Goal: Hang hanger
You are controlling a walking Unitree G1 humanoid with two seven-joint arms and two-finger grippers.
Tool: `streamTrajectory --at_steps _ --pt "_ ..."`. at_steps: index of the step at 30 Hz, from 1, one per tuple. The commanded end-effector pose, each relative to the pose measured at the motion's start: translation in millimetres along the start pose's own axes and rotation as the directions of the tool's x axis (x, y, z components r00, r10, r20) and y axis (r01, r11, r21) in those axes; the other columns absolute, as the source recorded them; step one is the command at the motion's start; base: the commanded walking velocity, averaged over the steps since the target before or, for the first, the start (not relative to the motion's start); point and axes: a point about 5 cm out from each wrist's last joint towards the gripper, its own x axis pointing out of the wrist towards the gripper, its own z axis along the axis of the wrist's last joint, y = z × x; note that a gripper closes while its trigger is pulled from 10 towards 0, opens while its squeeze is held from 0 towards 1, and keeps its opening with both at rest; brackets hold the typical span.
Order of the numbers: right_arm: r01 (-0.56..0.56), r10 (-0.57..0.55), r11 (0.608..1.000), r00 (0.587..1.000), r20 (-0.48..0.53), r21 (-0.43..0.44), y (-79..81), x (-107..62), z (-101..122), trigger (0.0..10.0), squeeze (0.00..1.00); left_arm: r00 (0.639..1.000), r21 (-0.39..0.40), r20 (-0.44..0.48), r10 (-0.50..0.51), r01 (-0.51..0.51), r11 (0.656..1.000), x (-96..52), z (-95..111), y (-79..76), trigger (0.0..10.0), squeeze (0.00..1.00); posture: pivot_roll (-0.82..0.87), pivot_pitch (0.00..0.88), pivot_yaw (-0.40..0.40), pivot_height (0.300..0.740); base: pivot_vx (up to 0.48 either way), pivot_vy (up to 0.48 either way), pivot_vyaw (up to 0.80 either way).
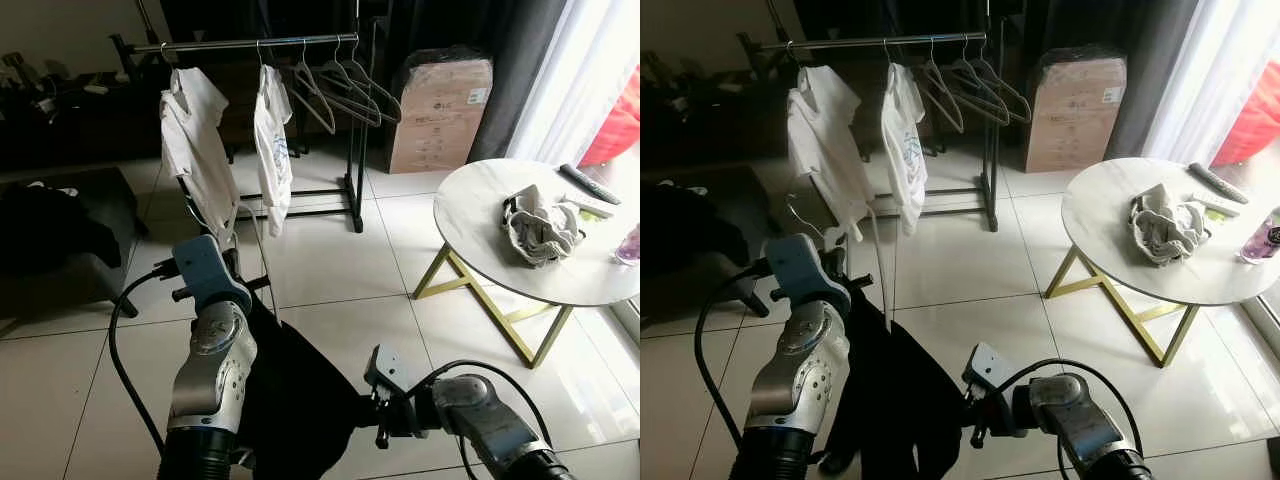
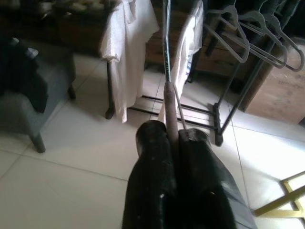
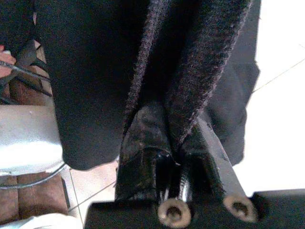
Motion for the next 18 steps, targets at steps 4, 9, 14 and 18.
streamTrajectory --at_steps 4,9,14,18 --pt "0.028 -0.028 1.0 0.999 -0.046 0.004 1.0 -6.1 -16 0.0 0.0 0.946 0.253 0.022 -0.323 0.307 0.918 -3.1 7 -24.9 10.0 0.0 0.04 0.146 0.032 0.74 0.0 0.0 0.0" --pt "0.07 -0.07 0.998 0.997 -0.02 -0.006 -4.2 -7.7 -11 0.0 0.0 0.864 0.314 -0.052 -0.5 0.49 0.813 -12.9 1 -31.1 10.0 0.0 0.04 0.147 0.032 0.74 0.0 0.0 0.0" --pt "0.177 -0.177 0.984 0.984 0.012 0.0 -15.8 -11.1 -4 0.0 0.0 0.82 0.3 -0.184 -0.542 0.572 0.764 -15.0 -7 -12.8 10.0 0.0 0.05 0.15 0.036 0.74 0.0 0.0 0.0" --pt "0.287 -0.287 0.958 0.958 -0.001 0.02 -28.3 -16.1 -3 10.0 0.0 0.723 0.29 -0.393 -0.568 0.684 0.67 -24.4 -24 8.3 10.0 0.0 0.05 0.149 0.038 0.74 0.0 0.0 0.0"
